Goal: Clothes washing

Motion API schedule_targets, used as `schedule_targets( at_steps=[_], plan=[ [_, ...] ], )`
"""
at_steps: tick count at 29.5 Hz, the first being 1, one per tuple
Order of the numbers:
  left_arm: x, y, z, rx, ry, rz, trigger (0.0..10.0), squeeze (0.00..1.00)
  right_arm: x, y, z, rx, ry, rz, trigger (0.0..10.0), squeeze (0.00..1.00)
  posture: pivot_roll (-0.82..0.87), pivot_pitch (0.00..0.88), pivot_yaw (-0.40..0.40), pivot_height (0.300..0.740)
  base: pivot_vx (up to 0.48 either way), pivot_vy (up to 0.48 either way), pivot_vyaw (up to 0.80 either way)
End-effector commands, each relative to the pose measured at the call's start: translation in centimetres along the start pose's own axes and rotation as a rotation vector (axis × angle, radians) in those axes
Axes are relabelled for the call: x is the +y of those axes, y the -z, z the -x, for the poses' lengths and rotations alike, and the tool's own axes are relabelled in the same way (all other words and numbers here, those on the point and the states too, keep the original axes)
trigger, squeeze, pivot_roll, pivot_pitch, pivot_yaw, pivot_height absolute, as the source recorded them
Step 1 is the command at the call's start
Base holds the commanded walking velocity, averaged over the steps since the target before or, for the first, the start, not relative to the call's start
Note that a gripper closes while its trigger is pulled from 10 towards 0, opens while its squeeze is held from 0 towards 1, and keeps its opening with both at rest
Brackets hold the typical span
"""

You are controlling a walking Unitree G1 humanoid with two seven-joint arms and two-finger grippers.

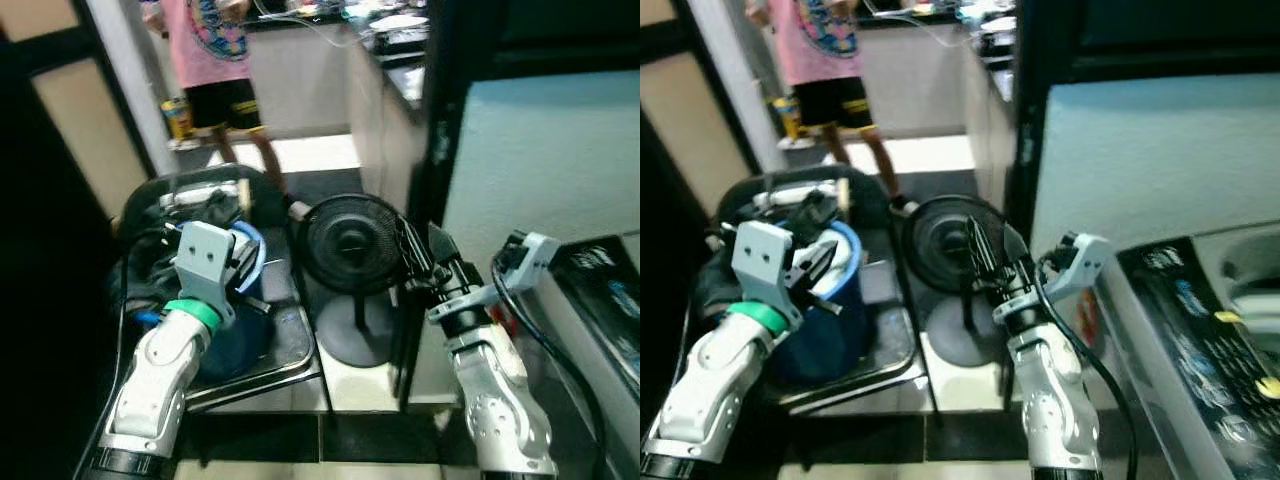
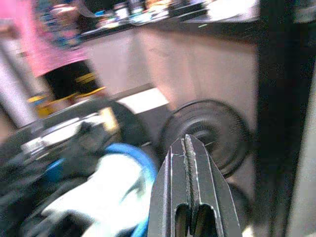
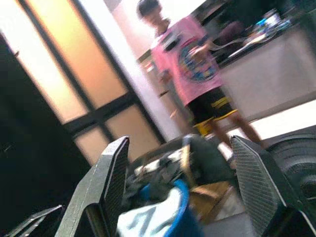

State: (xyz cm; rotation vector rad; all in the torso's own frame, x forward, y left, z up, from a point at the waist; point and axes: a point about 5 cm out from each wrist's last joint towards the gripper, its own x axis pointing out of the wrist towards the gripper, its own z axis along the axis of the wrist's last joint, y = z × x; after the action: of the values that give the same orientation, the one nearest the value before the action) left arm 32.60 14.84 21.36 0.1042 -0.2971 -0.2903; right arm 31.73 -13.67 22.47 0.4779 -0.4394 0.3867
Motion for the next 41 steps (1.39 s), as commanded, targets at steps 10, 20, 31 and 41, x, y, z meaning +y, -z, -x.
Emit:
schedule_targets(
  at_steps=[10, 20, 31, 41],
  plan=[
    [-0.1, 3.7, 0.4, 0.212, -0.011, -0.216, 10.0, 0.00, -3.0, 2.7, 0.8, 0.220, 0.150, 0.468, 10.0, 0.00, -0.02, 0.000, 0.162, 0.740, 0.000, 0.000, 0.80],
    [-0.1, 5.1, 1.3, 0.243, -0.046, -0.182, 10.0, 0.00, -4.6, 4.2, 2.7, 0.289, 0.243, 0.502, 10.0, 0.00, -0.01, 0.000, 0.149, 0.740, 0.000, 0.000, 0.80],
    [-0.7, 7.5, 3.3, 0.277, -0.104, 0.086, 10.0, 0.00, -4.5, 8.5, 6.6, 0.419, 0.303, 0.250, 10.0, 0.00, 0.01, 0.000, 0.143, 0.740, 0.000, 0.000, 0.00],
    [1.7, 7.5, 4.7, 0.290, -0.153, 0.055, 10.0, 0.00, -2.5, 10.6, 6.6, 0.423, 0.293, 0.286, 10.0, 0.00, 0.06, 0.006, 0.195, 0.740, 0.000, 0.000, 0.00]
  ],
)
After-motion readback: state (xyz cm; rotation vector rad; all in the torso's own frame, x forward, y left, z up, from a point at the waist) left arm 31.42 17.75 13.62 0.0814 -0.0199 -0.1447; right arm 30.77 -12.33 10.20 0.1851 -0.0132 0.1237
